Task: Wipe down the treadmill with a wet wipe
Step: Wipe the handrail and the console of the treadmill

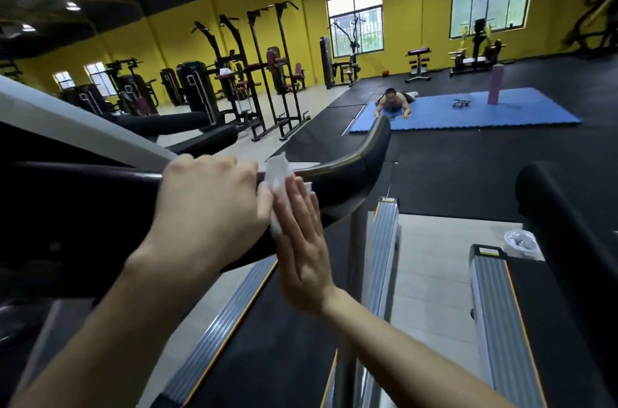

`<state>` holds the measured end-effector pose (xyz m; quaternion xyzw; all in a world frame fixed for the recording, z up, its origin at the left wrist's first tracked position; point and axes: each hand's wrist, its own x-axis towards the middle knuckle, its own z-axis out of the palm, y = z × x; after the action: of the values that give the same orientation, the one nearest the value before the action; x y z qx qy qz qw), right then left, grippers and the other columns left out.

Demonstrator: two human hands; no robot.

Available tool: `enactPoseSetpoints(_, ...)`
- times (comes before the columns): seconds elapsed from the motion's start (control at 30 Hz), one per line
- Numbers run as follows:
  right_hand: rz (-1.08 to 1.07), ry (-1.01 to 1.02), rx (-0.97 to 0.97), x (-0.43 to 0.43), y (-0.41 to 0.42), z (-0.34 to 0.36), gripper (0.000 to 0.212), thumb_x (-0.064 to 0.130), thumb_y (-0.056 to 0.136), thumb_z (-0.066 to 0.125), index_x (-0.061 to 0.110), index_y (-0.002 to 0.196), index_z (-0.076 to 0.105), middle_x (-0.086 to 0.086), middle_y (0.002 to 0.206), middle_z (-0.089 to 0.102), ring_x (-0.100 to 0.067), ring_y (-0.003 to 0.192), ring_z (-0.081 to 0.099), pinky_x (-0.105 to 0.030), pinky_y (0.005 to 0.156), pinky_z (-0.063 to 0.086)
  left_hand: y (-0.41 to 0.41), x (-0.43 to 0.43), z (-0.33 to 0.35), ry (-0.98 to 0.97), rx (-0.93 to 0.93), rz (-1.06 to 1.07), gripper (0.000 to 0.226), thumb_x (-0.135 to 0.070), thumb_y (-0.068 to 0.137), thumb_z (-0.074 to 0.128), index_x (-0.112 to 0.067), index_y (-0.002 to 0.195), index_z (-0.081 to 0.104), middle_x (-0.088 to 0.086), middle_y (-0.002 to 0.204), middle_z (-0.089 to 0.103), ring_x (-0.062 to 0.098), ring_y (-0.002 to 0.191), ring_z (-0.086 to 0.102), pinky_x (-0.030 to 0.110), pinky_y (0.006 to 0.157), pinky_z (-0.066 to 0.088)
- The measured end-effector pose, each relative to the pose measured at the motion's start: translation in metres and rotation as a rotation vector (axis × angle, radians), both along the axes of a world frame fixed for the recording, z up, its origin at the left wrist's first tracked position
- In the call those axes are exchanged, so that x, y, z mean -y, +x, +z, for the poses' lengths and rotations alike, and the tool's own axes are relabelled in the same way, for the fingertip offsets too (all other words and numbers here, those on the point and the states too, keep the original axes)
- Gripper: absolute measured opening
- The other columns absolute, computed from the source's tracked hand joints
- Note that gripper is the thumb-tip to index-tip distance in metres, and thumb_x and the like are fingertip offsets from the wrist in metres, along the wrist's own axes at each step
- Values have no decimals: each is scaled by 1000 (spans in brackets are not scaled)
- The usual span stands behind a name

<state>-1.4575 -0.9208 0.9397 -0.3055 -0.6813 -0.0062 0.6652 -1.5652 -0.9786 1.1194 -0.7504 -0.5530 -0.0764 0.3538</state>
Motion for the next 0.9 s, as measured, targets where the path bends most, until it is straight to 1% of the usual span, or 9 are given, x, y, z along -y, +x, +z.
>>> enactPoseSetpoints(0.07, -26, -36, -31, -26, 23, -18, 54, 11, 107, 35, 0, 160, 39, -19, 173, 27, -39, 162, 20, -64, 130, 15, 25, -15, -12, -28, -68, 8, 40, -47, 103, 37, -22, 99, 67, 5, 94, 70, 29, 84, 70, 38, 70, 39)
enactPoseSetpoints(0.13, -69, -204, -182, -64, 50, -35, 53, 13, 112, 32, 6, 164, 35, -9, 176, 24, -30, 164, 17, -64, 130, 13, 37, -27, -21, -31, -124, 50, 42, -48, 105, 33, -21, 104, 65, 5, 97, 70, 28, 85, 69, 38, 68, 34)
enactPoseSetpoints(0.27, -92, -587, -519, -109, 85, -37, 59, 41, 112, 19, 27, 168, 25, 12, 177, 12, -7, 164, 5, -52, 134, 7, 60, -50, -41, -26, -184, 81, 50, -57, 105, 34, -17, 119, 60, 4, 107, 68, 27, 93, 68, 37, 69, 32)
enactPoseSetpoints(0.4, -68, -408, -411, -63, 46, -36, 53, 23, 116, 28, 20, 169, 24, 4, 179, 10, -14, 165, 4, -45, 135, 3, 86, -73, -61, -94, -167, 130, 52, -55, 101, 42, -11, 126, 57, 10, 111, 68, 32, 96, 66, 39, 77, 41)
enactPoseSetpoints(0.5, -31, -295, -309, -65, 50, -58, 51, 23, 117, 30, 12, 167, 27, -3, 179, 13, -25, 166, 8, -56, 133, 9, 98, -77, -71, -96, -106, 172, 52, -51, 103, 40, -6, 125, 55, 14, 108, 65, 33, 93, 61, 43, 82, 39)
enactPoseSetpoints(0.57, -54, -285, -321, -83, 63, -66, 51, 18, 116, 33, 10, 166, 30, -5, 178, 17, -27, 165, 12, -63, 131, 14, 100, -77, -74, -70, -91, 177, 55, -54, 104, 38, -5, 125, 53, 15, 106, 63, 32, 93, 58, 45, 82, 37)
enactPoseSetpoints(0.67, -33, -334, -406, -117, 81, -73, 51, 16, 115, 33, 13, 167, 32, 0, 177, 20, -23, 165, 14, -61, 131, 14, 102, -79, -77, -35, -100, 182, 56, -54, 105, 37, -4, 127, 49, 15, 107, 61, 33, 94, 56, 45, 83, 36)
enactPoseSetpoints(0.8, 3, -533, -508, -201, 143, -78, 54, 37, 117, 23, 22, 169, 26, 11, 177, 18, -6, 163, 10, -47, 135, 7, 104, -81, -84, -39, -127, 201, 58, -50, 108, 31, 2, 132, 44, 19, 110, 57, 33, 95, 53, 46, 83, 36)
enactPoseSetpoints(0.9, 113, -747, -575, -272, 191, -90, 75, 66, 106, 26, 26, 170, 23, 19, 176, 15, 5, 160, 8, -42, 135, 4, 103, -82, -86, -11, -144, 217, 59, -47, 109, 27, 4, 134, 43, 23, 112, 57, 35, 97, 52, 47, 84, 38)
